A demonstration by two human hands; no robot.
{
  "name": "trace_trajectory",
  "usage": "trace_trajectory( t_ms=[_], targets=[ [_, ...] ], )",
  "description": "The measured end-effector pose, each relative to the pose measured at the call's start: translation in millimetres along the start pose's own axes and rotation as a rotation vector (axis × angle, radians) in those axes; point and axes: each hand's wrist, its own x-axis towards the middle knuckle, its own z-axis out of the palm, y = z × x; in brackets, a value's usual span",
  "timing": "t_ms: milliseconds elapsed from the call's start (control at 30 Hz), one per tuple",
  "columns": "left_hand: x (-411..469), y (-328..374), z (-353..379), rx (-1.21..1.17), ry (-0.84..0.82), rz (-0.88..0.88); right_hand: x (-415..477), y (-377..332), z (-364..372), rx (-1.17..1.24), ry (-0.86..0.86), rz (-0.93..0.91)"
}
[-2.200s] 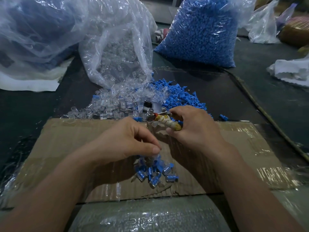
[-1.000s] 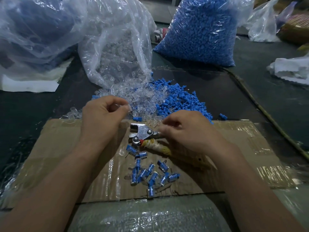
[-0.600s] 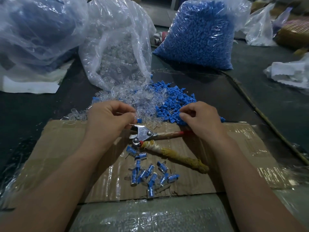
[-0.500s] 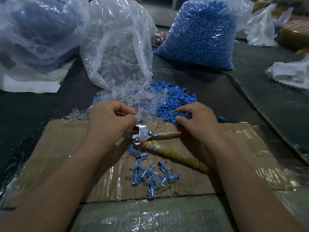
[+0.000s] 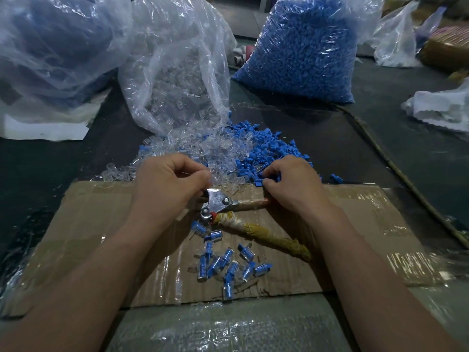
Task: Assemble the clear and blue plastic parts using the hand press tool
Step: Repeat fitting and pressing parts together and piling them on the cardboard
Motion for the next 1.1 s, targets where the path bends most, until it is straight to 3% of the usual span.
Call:
trace_trajectory(
  t_ms=[233, 600, 767, 933, 1100],
  targets=[
    [4.6, -1.0, 1.2, -0.098, 0.024, -0.057, -1.5, -2.3, 1.3, 0.003, 0.017, -0.02],
    [4.4, -2.6, 1.4, 0.018, -0.032, 0.072, -5.0, 0.9, -5.5, 0.205, 0.194, -0.094],
    [3.1, -3.8, 1.6, -0.163, -0.069, -0.012, -8.3, -1.9, -6.8, 0.281, 0.179, -0.077],
    [2.0, -1.3, 2.1, -0.223, -0.143, 0.01, -15.5, -10.8, -13.6, 0.529, 0.171, -0.03],
    [0.1, -0.8, 3.6, -0.215, -0.198, 0.017, -29.4, -32.3, -17.1, 0.853, 0.021, -0.086]
  ],
)
